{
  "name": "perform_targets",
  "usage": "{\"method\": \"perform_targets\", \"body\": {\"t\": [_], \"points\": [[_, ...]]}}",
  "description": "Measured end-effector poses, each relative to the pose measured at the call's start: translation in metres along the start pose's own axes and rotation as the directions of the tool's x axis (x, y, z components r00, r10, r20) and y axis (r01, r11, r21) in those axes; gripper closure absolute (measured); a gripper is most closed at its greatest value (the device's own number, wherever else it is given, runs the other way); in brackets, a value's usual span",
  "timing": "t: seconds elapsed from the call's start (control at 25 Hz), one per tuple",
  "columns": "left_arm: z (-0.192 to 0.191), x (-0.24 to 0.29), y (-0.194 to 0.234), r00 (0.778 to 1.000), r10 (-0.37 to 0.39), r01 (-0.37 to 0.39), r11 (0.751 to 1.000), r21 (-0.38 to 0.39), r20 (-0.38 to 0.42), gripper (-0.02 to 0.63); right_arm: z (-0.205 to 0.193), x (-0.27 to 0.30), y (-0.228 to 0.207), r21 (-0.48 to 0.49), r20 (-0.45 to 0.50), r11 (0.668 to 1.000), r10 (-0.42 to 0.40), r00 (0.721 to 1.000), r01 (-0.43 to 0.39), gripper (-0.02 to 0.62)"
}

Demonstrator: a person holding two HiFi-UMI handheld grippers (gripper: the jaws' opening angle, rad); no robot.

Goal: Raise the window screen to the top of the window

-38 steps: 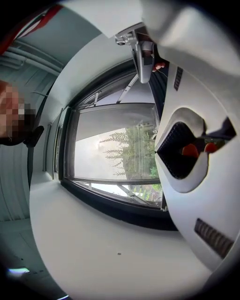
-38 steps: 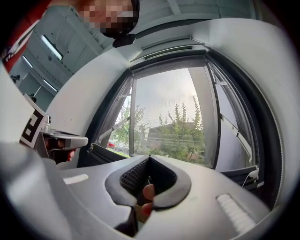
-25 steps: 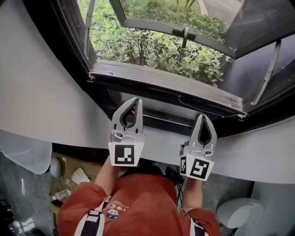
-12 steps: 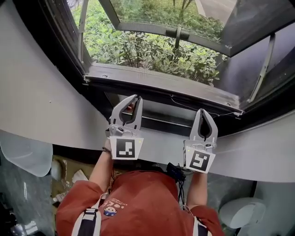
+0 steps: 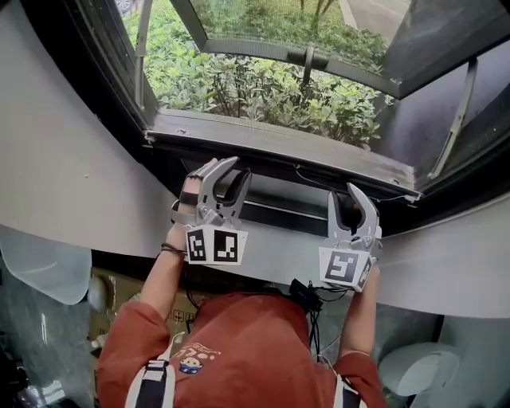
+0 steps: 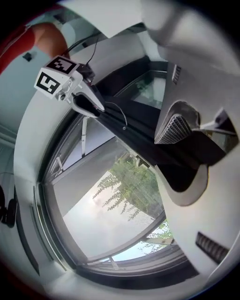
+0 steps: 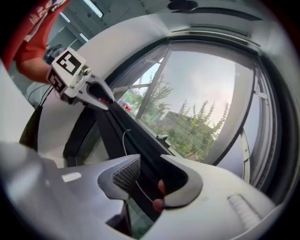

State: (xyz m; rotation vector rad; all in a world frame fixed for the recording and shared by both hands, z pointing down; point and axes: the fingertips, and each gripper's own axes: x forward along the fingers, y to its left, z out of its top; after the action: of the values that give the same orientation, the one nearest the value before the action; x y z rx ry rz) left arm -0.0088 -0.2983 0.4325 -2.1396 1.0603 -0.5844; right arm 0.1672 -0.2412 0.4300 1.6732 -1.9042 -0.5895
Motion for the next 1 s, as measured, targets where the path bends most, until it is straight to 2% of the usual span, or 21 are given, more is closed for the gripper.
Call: {"method": "perform_targets", "body": {"t": [0.08,0.16,0.36,0.52,0.68,0.88,1.0], "points": [[-0.005,0.003,-0.003,0.999,-0.022,0.025,0.996,0.084,-0.033,0.48,-0.011,0.006,0.007,-0.141,-0.06,0.989,0.025,0.998,-0.034,0.437],[-0.01,0.007,-0.003,0.997,-0.036,0.047,0.987,0.154,-0.072,0.472,-0.021,0.011,0.009,-0.266,-0.12,0.962,0.024,0.992,-0.055,0.402],[-0.023,0.015,-0.004,0.986,-0.05,0.098,0.947,0.307,-0.16,0.449,-0.039,0.016,0.007,-0.445,-0.239,0.891,-0.026,0.971,-0.086,0.394],[-0.035,0.022,-0.008,0.97,-0.056,0.151,0.902,0.404,-0.238,0.449,-0.049,0.021,0.004,-0.516,-0.3,0.85,-0.063,0.952,-0.106,0.39],[-0.038,0.026,-0.005,0.961,0.009,0.138,0.851,0.507,-0.275,0.443,-0.051,0.022,0.003,-0.572,-0.308,0.813,-0.087,0.947,-0.111,0.39],[-0.038,0.027,-0.006,0.953,0.036,0.146,0.816,0.56,-0.301,0.443,-0.054,0.022,0.002,-0.627,-0.331,0.769,-0.12,0.936,-0.124,0.39],[-0.037,0.027,-0.007,0.955,0.031,0.145,0.818,0.556,-0.294,0.445,-0.054,0.021,0.002,-0.617,-0.333,0.777,-0.112,0.936,-0.126,0.391]]}}
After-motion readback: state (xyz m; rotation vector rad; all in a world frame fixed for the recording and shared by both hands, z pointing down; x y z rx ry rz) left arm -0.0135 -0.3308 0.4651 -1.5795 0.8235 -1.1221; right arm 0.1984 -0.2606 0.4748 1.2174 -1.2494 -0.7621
